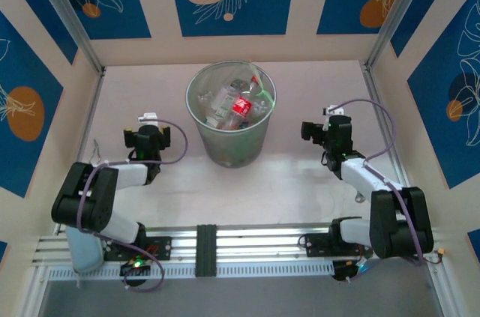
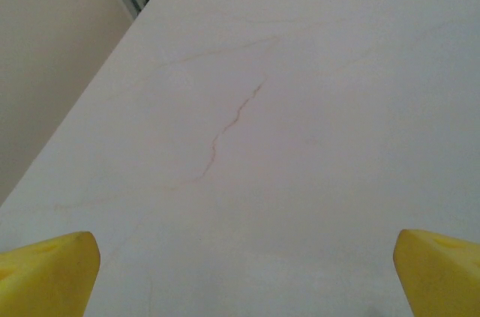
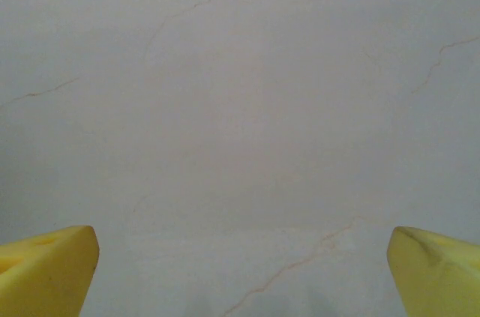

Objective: Put the plastic bottles in the bin

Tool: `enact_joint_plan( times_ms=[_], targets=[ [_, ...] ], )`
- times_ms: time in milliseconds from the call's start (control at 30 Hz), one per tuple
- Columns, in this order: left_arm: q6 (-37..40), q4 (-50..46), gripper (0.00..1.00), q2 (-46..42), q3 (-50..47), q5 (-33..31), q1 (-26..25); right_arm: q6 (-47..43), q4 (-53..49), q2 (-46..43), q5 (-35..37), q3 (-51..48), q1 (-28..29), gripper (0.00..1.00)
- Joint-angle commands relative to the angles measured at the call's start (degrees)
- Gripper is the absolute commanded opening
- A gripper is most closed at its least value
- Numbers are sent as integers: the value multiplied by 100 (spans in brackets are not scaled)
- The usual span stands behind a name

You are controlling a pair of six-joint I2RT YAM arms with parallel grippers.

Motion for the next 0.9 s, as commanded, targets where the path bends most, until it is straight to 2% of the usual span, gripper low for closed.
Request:
enact_joint_plan(
  times_ms=[0,267,533,700,800,833,867],
  targets=[
    [147,552,100,106,17,178,76,-161,957,60,170,-193,43,99],
    [226,633,100,163,12,453,104,-217,2182,669,9,-507,-36,99],
    [172,674,100,139,-53,851,235,-287,2815,1288,-38,-522,-40,99],
    [213,1159,100,95,-333,1005,239,-255,2866,1252,-188,-583,-96,99],
    [224,1405,100,197,-482,1320,289,-234,3485,1531,-420,-794,-191,99],
    [276,1987,100,481,-575,1308,318,-266,3806,1684,-379,-832,-169,99],
    [296,2021,100,475,-571,1302,310,-267,3374,1528,-401,-752,-165,99]
  ],
)
